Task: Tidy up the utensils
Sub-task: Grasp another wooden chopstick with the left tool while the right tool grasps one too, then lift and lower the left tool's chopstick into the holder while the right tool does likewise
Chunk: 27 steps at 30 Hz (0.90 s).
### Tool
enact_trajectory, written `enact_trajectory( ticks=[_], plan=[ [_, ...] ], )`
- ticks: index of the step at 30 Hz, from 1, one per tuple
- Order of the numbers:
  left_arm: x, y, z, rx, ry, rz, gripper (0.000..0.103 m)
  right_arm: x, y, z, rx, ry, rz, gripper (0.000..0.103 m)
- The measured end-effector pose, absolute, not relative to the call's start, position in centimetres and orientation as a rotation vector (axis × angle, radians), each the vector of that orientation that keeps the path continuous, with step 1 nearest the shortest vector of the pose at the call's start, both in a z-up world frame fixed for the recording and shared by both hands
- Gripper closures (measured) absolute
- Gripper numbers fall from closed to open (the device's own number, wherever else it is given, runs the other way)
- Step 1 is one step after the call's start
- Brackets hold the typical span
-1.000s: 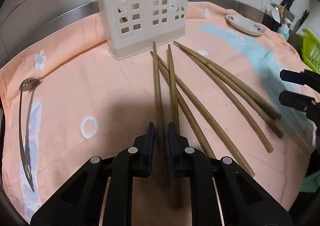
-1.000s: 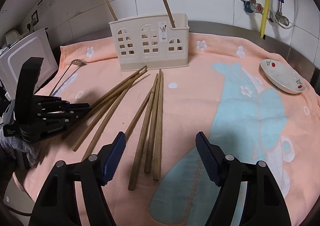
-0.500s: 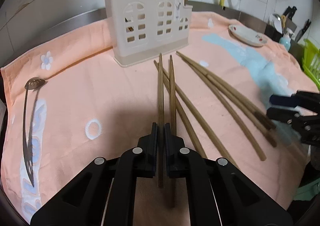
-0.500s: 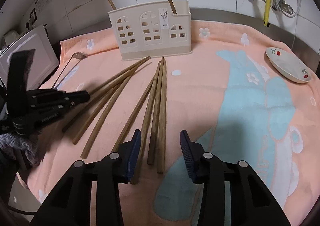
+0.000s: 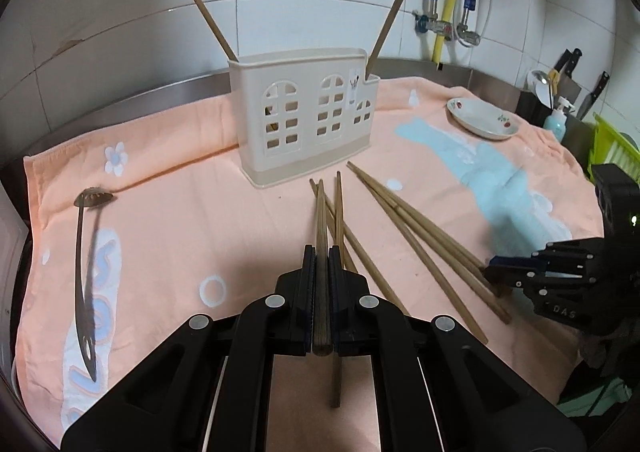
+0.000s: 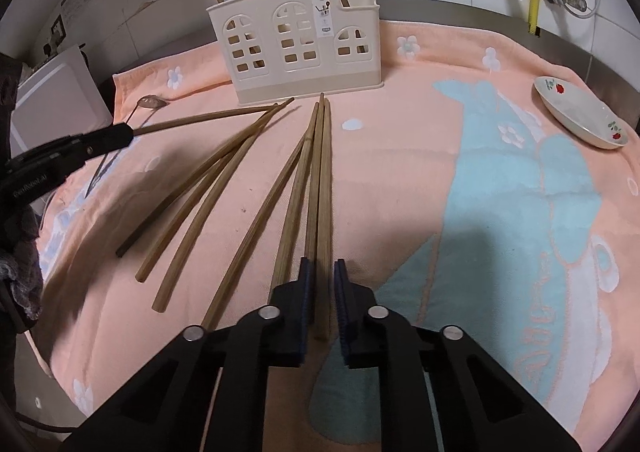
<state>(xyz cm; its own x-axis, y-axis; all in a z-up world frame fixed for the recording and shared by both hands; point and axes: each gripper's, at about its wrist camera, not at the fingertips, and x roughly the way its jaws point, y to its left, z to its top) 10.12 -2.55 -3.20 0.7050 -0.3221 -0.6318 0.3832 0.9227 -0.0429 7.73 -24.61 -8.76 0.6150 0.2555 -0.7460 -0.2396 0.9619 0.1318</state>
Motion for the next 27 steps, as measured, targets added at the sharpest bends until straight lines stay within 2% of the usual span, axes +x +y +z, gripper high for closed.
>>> enact_trajectory(
  ticks=[1,12,27],
  plan=[
    [10.1,-2.5,-3.1,0.090,0.681,-0.396,0.098,7.7,-24.5,-8.8,0.016,0.862,0.285,0.096],
    [10.2,-2.2,-2.0,0.069,0.661,-0.400,0.098,7.5,-25.6,-9.0,0.073,0.872,0.281,0.096],
    [10.4,-2.4,-1.3,0.057,0.648,-0.399,0.098,7.3,-25.0,-8.7,0.016,0.846,0.259,0.096]
  ],
)
